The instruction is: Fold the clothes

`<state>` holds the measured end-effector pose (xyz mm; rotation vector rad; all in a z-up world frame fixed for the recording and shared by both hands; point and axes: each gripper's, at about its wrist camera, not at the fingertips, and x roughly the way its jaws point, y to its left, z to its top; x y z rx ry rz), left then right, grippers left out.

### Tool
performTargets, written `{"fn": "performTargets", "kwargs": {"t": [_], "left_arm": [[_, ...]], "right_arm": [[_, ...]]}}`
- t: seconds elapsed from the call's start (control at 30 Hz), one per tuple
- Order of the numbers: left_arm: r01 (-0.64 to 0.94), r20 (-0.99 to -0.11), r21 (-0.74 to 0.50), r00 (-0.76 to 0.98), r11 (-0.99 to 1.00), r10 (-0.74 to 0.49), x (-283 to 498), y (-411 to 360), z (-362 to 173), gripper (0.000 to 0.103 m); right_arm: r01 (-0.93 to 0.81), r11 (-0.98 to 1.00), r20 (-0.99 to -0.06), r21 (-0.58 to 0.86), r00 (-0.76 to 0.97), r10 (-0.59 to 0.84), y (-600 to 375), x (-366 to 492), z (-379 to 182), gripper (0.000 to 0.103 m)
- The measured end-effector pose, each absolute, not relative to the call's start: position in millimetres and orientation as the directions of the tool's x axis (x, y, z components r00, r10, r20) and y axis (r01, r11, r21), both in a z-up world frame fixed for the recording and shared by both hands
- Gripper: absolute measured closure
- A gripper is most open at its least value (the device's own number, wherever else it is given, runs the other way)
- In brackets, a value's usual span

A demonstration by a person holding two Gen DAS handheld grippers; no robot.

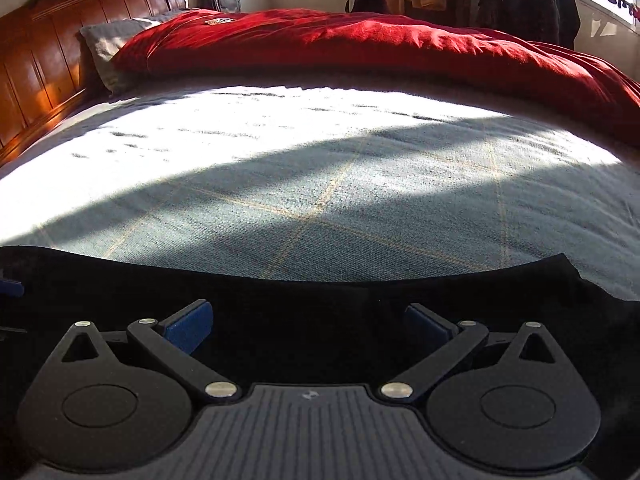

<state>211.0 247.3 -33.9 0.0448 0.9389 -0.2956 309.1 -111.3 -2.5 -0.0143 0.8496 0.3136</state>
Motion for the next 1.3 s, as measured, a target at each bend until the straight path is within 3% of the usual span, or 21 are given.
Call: {"fn": "performTargets", "kwargs": {"t": [0.17, 0.47, 0.63, 1.3], "left_arm": [[0.212, -0.801, -0.143, 0.549, 0.967, -0.239, 195, 262, -32, 0.017], [0.220, -0.720, -0.149, 0.644, 0.964, -0.258, 210, 259, -13, 0.017], [0.123, -0.765, -0.133, 0.618, 0.984, -0.180, 224, 265, -33, 0.017], [0.100, -0.713, -0.144, 0.679, 0.984, -0.174, 229, 263, -28, 0.017]], "right_arm": [[-0.275, 0.959, -0.776, 0.070, 0.589, 0.226, -92, 328, -22, 0.000], [-0.309, 0.949, -0.743, 0.061, 0.621, 0.250, -105, 287, 17, 0.000], [-0.308, 0.948, -0.750, 0.085, 0.606, 0.265, -118, 266, 16, 0.000], [-0.276, 0.952, -0.770, 0.135, 0.575, 0.276, -126, 262, 5, 0.000]]}}
